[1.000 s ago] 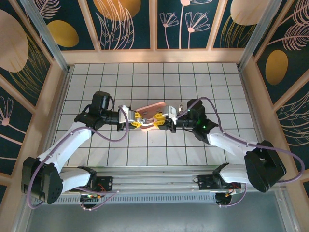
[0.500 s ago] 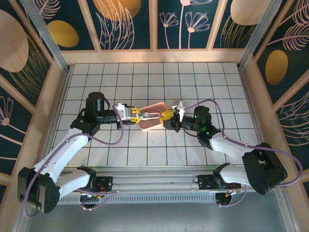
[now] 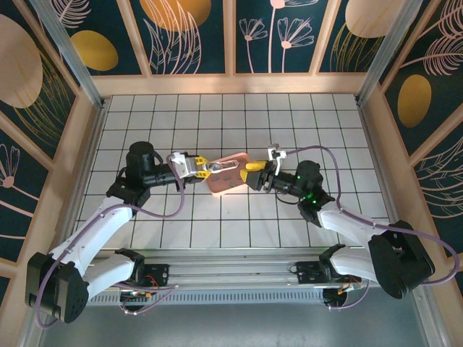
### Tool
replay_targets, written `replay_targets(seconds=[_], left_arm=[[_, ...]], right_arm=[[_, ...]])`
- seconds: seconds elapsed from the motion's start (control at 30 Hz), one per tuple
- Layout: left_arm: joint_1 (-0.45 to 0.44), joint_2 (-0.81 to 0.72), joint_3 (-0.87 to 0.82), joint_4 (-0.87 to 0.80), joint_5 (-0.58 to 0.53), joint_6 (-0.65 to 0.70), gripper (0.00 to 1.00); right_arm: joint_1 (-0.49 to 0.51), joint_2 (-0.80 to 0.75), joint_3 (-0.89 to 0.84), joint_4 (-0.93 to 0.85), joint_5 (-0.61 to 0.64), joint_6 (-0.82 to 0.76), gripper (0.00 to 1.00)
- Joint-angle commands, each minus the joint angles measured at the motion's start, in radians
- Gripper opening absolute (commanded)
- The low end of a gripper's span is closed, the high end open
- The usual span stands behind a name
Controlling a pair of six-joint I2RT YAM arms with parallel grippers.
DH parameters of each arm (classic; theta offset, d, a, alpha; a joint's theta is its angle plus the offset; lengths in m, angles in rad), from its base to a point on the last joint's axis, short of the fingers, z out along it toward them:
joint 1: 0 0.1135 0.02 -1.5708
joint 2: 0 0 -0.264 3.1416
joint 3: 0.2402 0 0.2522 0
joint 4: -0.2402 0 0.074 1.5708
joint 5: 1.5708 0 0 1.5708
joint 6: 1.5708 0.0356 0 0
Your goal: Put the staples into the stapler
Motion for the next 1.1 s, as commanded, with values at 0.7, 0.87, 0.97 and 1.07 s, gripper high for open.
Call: replay_targets(seconds=[0.7,0.87,0.97,1.07], left_arm=[[0.004,-0.059,-0.112,0.368,-0.043,-0.217,0.05],[0.003,-0.072,-0.130,0.391,-0.085,-0.226,0.06],[0.004,-0.076,-0.135,0.404,-0.109,-0.240,0.12],[0.004,-0.079,-0.126,0.373,-0.108,-0.229,0.25]], right_arm=[[0.087,0.302,0.192,0.453,0.148,0.469,0.54],[0.094,0.313,0.198,0.472,0.136,0.464,0.37],[0.094,0.298,0.181,0.485,0.154,0.439,0.28],[0.086,0.268,0.161,0.454,0.174,0.383,0.23]])
